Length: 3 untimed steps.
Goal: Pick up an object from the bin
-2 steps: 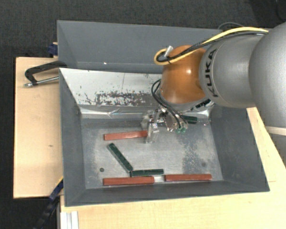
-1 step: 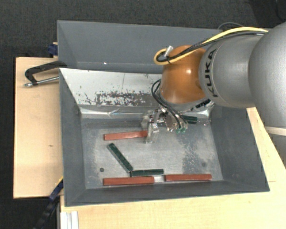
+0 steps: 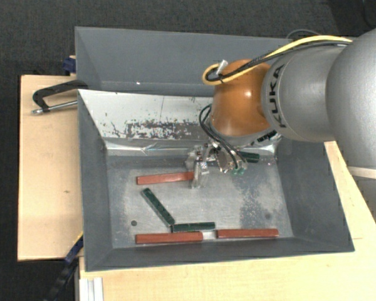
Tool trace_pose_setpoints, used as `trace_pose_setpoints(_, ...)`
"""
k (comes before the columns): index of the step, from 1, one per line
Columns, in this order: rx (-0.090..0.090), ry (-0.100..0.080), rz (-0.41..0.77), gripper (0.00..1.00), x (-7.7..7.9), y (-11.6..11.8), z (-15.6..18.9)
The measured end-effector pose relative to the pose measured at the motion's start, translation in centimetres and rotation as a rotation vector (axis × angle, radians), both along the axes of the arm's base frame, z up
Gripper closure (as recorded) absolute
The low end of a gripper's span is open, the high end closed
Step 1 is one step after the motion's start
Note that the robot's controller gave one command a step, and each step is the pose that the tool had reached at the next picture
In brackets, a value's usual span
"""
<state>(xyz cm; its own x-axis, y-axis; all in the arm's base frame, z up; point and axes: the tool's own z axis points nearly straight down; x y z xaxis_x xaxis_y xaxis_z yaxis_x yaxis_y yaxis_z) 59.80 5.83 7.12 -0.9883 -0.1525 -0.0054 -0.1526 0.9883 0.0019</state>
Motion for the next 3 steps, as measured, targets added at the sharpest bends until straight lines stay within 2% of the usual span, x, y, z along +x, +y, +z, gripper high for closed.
trace_pose_setpoints(3, 0.0, 0.0, 0.0, 1.0, 0.0, -0.02, 0.0)
